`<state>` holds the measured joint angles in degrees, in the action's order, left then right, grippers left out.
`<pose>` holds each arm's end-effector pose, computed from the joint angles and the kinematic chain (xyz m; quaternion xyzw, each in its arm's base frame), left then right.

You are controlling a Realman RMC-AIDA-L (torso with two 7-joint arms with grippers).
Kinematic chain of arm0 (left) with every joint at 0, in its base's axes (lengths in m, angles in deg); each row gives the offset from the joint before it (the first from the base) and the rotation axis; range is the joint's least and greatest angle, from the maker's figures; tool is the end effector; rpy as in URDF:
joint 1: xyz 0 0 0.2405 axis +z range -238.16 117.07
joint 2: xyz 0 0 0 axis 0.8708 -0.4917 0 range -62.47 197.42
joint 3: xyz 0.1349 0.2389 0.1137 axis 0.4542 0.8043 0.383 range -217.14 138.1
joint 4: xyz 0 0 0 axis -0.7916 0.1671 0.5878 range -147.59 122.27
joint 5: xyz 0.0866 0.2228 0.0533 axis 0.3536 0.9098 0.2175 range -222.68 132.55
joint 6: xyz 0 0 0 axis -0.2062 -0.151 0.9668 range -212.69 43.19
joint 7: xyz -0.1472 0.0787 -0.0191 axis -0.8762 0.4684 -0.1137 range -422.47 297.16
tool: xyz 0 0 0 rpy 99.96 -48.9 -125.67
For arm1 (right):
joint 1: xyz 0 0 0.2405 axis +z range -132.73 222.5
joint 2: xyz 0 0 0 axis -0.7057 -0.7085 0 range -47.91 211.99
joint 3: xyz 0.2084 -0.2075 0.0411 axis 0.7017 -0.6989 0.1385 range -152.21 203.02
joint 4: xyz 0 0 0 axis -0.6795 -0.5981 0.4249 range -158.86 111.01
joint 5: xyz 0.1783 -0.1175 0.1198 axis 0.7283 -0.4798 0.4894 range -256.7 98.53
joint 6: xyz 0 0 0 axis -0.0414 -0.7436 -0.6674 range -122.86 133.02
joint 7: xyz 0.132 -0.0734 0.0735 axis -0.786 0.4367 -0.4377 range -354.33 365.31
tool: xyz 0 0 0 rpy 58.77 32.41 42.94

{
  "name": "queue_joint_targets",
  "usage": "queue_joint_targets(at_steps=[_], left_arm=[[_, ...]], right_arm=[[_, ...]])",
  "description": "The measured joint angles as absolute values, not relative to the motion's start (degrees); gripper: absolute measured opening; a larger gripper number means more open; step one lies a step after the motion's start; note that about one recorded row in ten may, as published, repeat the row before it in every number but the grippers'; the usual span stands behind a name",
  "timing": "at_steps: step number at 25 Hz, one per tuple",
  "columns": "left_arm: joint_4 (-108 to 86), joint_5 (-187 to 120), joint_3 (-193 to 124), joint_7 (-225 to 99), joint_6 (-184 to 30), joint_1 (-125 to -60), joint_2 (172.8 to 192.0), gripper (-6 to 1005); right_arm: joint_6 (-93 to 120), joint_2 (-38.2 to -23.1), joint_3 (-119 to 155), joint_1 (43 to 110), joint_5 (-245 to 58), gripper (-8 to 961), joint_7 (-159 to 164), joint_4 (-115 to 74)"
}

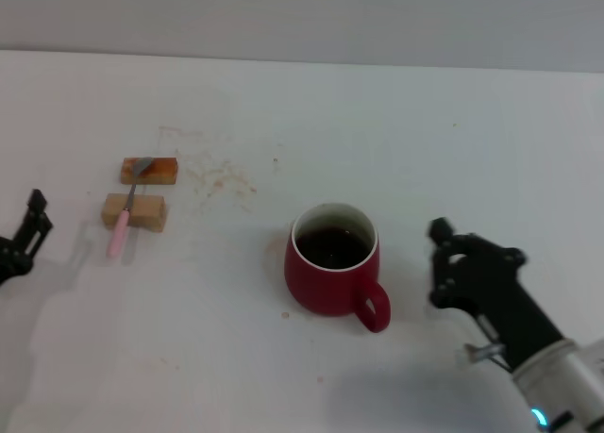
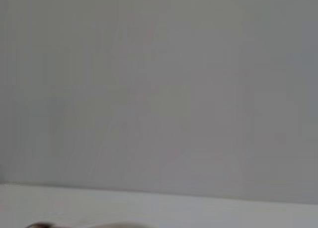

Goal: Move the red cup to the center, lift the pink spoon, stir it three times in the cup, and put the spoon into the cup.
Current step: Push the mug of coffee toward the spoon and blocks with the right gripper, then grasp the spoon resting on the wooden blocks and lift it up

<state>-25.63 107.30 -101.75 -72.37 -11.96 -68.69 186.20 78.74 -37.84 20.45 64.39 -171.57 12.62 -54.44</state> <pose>-0.4348 0.2802 -0.0507 -0.6857 -0.2524 -0.2779 0.6236 0.3176 0.2686 -0.1764 -0.7775 0.2523 0.3197 0.4792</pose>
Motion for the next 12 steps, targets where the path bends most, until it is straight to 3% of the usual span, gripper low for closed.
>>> queue_joint_targets(at_steps=[12], left_arm=[[-27.0,107.0,-90.7,-74.5,-12.6,-68.2,186.32,828]], right_arm=[[85.0,-37.72,25.4,56.2,-171.3,0,12.8,-51.4]])
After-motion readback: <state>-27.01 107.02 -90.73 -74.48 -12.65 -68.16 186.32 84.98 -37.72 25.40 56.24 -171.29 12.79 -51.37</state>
